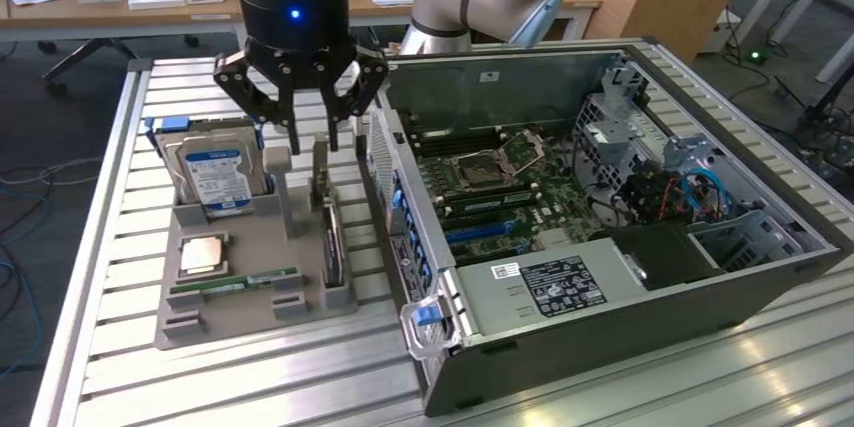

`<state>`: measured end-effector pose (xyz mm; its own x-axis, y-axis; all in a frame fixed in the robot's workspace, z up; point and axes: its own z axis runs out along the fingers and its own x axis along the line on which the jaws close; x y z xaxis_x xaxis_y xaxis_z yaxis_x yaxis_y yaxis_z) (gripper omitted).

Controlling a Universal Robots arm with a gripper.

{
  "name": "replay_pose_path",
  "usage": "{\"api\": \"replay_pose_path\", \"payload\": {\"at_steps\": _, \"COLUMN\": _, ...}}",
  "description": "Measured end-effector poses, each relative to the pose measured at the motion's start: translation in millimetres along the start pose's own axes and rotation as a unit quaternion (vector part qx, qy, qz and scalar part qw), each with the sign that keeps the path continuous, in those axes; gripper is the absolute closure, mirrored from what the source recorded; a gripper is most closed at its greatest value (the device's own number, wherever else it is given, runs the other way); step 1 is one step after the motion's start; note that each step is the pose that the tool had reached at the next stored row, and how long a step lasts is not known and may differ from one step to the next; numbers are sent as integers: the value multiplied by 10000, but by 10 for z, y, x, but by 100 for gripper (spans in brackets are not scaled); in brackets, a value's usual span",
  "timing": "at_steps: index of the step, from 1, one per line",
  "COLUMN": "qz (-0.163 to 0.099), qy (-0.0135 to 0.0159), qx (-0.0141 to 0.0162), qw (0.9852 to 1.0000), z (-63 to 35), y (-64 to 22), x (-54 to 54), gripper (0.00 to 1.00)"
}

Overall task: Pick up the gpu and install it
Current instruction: 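Pick up the gpu and move the gpu toward the slot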

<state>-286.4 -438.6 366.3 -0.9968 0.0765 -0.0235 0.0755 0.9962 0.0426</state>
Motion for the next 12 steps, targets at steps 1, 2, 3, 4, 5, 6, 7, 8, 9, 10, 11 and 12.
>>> {"api": "replay_pose_path", "payload": {"at_steps": 1, "qz": 0, "qy": -1, "qx": 0, "qw": 10000, "z": 14, "y": -1, "x": 0, "gripper": 58}}
{"api": "replay_pose_path", "payload": {"at_steps": 2, "qz": 0, "qy": 0, "qx": 0, "qw": 10000, "z": 21, "y": -1, "x": 0, "gripper": 58}}
{"api": "replay_pose_path", "payload": {"at_steps": 3, "qz": 0, "qy": 1, "qx": 1, "qw": 10000, "z": 21, "y": -1, "x": 1, "gripper": 58}}
{"api": "replay_pose_path", "payload": {"at_steps": 4, "qz": 0, "qy": 1, "qx": 1, "qw": 10000, "z": 21, "y": -1, "x": 0, "gripper": 58}}
{"api": "replay_pose_path", "payload": {"at_steps": 5, "qz": 0, "qy": 1, "qx": 1, "qw": 10000, "z": 21, "y": -1, "x": 0, "gripper": 58}}
{"api": "replay_pose_path", "payload": {"at_steps": 6, "qz": 0, "qy": 0, "qx": 1, "qw": 10000, "z": 22, "y": -1, "x": 1, "gripper": 58}}
{"api": "replay_pose_path", "payload": {"at_steps": 7, "qz": 0, "qy": 0, "qx": 1, "qw": 10000, "z": 22, "y": -1, "x": 0, "gripper": 58}}
{"api": "replay_pose_path", "payload": {"at_steps": 8, "qz": 0, "qy": -1, "qx": -1, "qw": 10000, "z": 27, "y": -1, "x": 0, "gripper": 58}}
{"api": "replay_pose_path", "payload": {"at_steps": 9, "qz": 0, "qy": -2, "qx": -1, "qw": 10000, "z": 34, "y": -2, "x": 1, "gripper": 58}}
{"api": "replay_pose_path", "payload": {"at_steps": 10, "qz": 0, "qy": -1, "qx": -1, "qw": 10000, "z": 43, "y": -2, "x": 1, "gripper": 58}}
{"api": "replay_pose_path", "payload": {"at_steps": 11, "qz": 0, "qy": 0, "qx": 0, "qw": 10000, "z": 54, "y": -2, "x": 1, "gripper": 58}}
{"api": "replay_pose_path", "payload": {"at_steps": 12, "qz": 0, "qy": 0, "qx": 0, "qw": 10000, "z": 67, "y": -3, "x": 2, "gripper": 58}}
